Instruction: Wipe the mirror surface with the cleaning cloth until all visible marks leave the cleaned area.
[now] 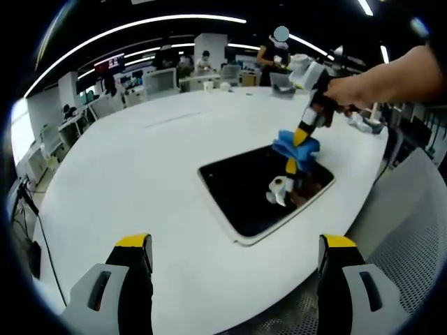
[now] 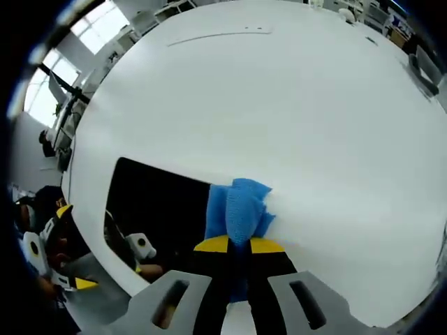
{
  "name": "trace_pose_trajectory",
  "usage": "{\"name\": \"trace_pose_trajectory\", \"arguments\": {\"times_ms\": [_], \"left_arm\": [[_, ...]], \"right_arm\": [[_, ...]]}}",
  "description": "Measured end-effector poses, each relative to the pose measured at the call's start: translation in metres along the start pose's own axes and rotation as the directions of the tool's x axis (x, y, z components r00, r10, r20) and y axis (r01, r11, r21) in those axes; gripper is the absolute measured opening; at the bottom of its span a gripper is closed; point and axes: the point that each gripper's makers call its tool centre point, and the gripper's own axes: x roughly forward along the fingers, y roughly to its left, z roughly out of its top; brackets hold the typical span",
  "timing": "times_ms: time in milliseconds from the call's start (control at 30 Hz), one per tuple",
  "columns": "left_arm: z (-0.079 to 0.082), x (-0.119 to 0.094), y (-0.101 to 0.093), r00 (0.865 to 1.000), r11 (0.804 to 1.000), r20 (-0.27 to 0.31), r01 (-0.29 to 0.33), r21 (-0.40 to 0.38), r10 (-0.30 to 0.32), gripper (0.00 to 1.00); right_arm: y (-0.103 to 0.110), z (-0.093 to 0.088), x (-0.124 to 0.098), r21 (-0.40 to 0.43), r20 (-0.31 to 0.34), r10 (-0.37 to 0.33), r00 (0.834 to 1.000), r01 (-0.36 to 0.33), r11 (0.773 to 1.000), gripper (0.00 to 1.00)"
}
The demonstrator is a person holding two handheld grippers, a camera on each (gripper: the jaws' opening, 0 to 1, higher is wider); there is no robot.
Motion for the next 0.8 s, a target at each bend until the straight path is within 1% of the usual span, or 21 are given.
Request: {"name": "trace_pose_trajectory", "arguments": {"times_ms": [233,333,433,533,667,800], "left_arm": [[0.000,-0.001,-0.001,1.000,1.000,-0.005,-0.001,0.006,0.001,0.99],[0.000,-0.001,-0.001,1.000,1.000,-0.005,-0.003,0.007,0.003,0.99],[0.000,-0.001,-0.001,1.000,1.000,-0.006,-0.004,0.007,0.004,0.99],[0.001,-0.002,0.000,1.000,1.000,-0.004,-0.008,0.006,0.008,0.99],[0.001,-0.002,-0.001,1.000,1.000,-0.004,-0.009,0.007,0.009,0.99],[0.001,-0.002,0.000,1.000,1.000,-0.003,-0.009,0.008,0.009,0.99]], "right_arm": [[-0.004,0.008,-0.014,0.002,0.027,0.002,1.000,-0.002,1.000,0.03],[-0.008,0.007,-0.021,0.006,0.037,-0.002,0.999,0.002,1.000,0.03],[-0.016,0.005,-0.022,0.016,0.038,-0.003,0.999,0.003,1.000,0.03],[-0.030,-0.003,-0.023,0.034,0.029,-0.020,0.999,0.019,0.999,0.03],[-0.055,-0.018,-0.022,0.072,0.008,-0.049,0.999,0.048,0.996,0.03],[-0.067,-0.027,-0.023,0.091,0.001,-0.060,0.998,0.060,0.994,0.03]]}}
